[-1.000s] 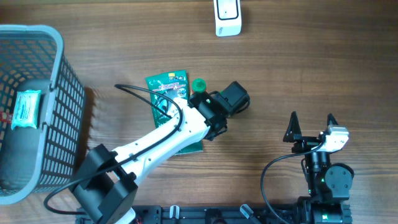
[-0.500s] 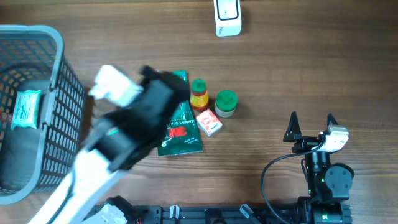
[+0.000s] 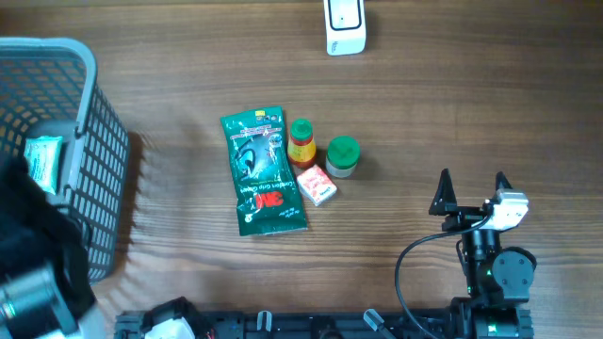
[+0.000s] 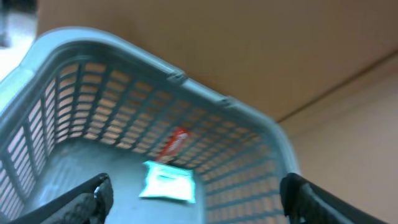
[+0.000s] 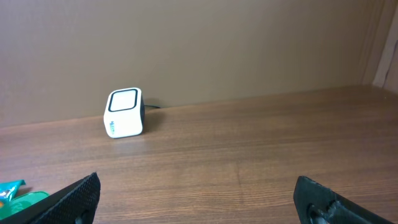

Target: Scan the item barcode

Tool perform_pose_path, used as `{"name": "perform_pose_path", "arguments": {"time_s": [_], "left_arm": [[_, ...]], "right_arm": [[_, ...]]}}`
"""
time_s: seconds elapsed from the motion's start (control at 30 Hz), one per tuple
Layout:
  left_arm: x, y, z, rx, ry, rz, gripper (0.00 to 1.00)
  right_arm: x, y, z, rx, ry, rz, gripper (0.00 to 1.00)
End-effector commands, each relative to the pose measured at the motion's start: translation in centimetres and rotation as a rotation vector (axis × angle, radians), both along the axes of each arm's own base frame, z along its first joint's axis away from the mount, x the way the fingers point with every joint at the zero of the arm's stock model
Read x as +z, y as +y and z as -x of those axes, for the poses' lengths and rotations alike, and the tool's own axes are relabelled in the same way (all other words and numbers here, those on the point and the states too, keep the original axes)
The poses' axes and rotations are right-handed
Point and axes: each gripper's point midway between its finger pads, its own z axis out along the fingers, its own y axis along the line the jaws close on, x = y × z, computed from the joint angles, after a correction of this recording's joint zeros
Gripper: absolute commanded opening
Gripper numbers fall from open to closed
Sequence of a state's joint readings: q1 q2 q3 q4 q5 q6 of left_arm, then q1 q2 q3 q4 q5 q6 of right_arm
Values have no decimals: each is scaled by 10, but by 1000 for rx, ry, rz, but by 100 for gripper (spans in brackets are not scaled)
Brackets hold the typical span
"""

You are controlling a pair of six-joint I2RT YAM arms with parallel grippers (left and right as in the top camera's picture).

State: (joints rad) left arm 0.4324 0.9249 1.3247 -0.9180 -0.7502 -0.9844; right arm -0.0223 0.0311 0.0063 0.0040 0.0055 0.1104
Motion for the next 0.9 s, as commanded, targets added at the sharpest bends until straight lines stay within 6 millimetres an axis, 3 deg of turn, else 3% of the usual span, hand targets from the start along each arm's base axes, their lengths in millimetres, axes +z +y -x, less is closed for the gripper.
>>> {"name": "perform_pose_path", "arguments": {"time_s": [0.0, 0.1, 0.2, 0.4, 0.63, 0.87], "left_arm": [[-66, 32, -43, -121, 149, 220, 91], [-125, 57, -67, -160, 213, 401, 92], [-178, 74, -73, -138, 292, 539, 93], [-254, 84, -81, -92, 410, 699, 88], [-306, 102, -100, -88, 437, 726, 89], [-332, 118, -117, -113, 432, 694, 89]], "right_arm": [[0, -3, 0, -17, -3, 5, 100], [0, -3, 0, -17, -3, 6, 100], [0, -3, 0, -17, -3, 6, 100], [0, -3, 0, -17, -3, 6, 100], [0, -3, 0, -16, -3, 6, 100], [0, -3, 0, -17, -3, 6, 100]]}}
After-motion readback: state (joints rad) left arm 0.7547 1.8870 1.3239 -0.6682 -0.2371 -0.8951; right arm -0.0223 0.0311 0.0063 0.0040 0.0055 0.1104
